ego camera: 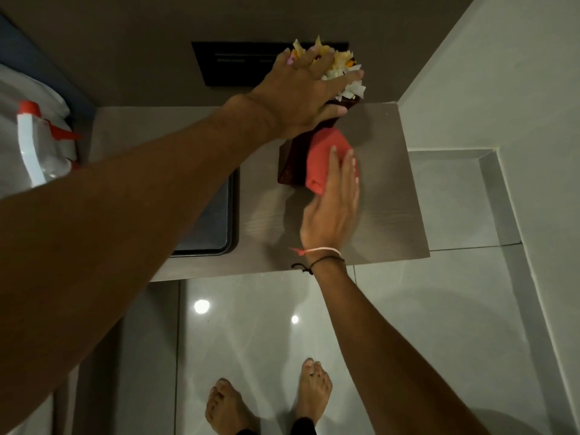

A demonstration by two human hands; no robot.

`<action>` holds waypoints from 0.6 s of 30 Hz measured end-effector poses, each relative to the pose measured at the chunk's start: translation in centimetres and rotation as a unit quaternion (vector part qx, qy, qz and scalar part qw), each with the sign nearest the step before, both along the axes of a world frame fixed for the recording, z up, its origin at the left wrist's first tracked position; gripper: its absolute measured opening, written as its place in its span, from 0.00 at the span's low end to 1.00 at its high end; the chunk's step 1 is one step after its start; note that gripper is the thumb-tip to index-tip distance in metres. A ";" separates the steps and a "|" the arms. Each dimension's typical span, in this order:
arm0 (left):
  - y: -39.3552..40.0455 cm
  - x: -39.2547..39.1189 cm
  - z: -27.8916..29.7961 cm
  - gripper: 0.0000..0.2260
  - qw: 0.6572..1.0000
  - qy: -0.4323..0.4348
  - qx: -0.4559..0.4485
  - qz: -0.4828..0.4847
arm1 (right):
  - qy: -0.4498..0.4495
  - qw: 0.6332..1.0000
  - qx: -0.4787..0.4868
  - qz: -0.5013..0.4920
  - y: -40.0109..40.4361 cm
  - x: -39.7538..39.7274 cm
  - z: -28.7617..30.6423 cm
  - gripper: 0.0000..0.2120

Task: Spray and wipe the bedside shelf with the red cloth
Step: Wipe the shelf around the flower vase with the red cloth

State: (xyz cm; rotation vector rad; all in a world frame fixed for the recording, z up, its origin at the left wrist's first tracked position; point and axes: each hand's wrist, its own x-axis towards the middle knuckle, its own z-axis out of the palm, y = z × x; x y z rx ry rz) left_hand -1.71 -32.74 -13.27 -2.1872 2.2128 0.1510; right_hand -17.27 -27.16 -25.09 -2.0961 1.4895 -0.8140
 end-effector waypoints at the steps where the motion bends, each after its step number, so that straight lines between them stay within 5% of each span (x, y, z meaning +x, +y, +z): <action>1: 0.0 0.0 0.1 0.31 1.000 -0.003 0.000 0.003 | 0.038 0.999 -0.015 0.037 -0.2 0.5 -0.1 0.32; 6: 0.0 -0.2 0.2 0.29 1.000 -0.006 0.007 0.004 | 0.238 0.957 -0.032 0.162 0.3 0.5 -2.9 0.32; 11: 0.4 -0.3 0.2 0.30 1.000 0.001 0.012 -0.001 | 0.347 0.903 0.067 0.245 1.9 -1.7 -4.5 0.36; 14: 0.8 -0.6 0.5 0.30 1.000 -0.003 0.019 0.001 | 0.254 0.940 0.071 0.215 2.5 -2.4 -3.4 0.33; 18: 1.9 -1.8 0.0 0.30 1.000 -0.009 0.006 0.014 | -0.027 0.978 0.176 0.108 3.5 -3.7 -1.1 0.26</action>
